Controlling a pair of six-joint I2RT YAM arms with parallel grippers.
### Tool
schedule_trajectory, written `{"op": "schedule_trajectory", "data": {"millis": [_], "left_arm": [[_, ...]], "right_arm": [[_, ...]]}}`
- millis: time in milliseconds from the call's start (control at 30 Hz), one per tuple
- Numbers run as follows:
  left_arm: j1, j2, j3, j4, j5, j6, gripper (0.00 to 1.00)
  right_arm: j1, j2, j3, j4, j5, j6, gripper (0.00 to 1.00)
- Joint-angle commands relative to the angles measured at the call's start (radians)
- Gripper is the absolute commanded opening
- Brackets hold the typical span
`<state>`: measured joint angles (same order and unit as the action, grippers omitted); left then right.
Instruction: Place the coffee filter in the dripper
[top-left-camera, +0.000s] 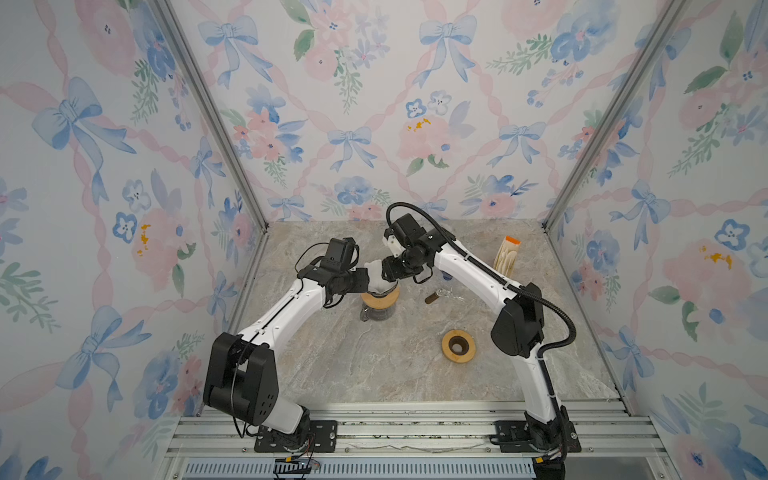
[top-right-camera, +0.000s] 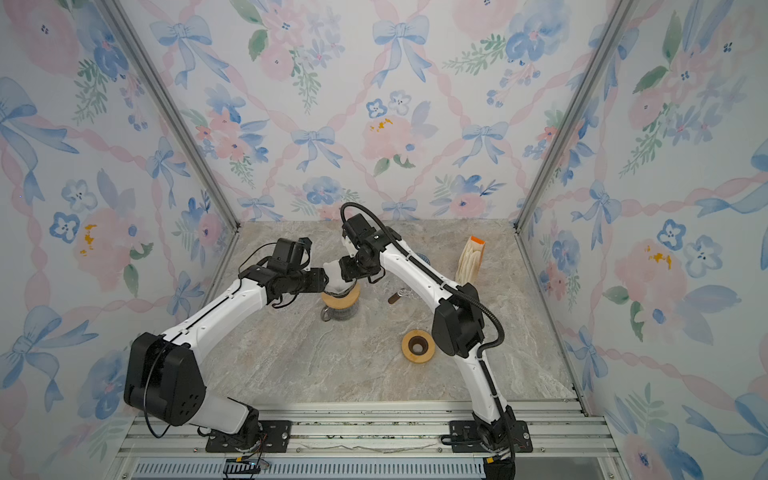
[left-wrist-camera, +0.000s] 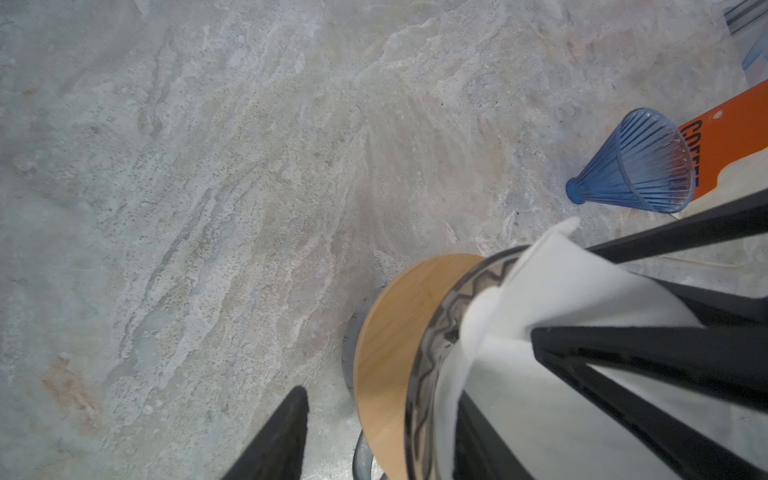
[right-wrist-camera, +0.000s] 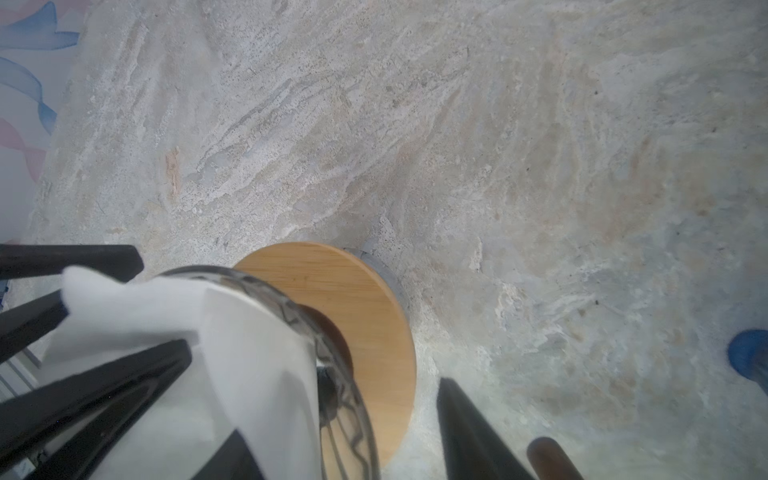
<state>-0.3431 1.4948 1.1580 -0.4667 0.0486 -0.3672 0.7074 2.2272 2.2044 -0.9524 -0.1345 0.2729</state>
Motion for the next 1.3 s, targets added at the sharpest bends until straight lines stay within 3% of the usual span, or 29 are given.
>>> {"op": "schedule_trajectory", "data": {"millis": [0,233,800,1267], "left_arm": [[0.005,-0.012,0.016,-0.002,-0.003,0.012,0.55],[0.006,-0.01,0.01,-0.003,-0.012,0.016,0.56],[0.007,-0.012,0.014,-0.001,-0.012,0.012,0.56],[0.005,-0.064,0.051,0.002,-0.012,-0.005,0.64]], "right_arm": [[-0.013,-0.001,0.013,-0.03,0.011,0.007,0.59],[-0.02,0.021,0.008,-0.054,0.053,0.017,0.59],[-0.024,0.007,-0.005,-0.045,0.017,0.018,0.6],[-0.024,-0.087,-0.047,0.027,-0.014,0.014,0.63]]}}
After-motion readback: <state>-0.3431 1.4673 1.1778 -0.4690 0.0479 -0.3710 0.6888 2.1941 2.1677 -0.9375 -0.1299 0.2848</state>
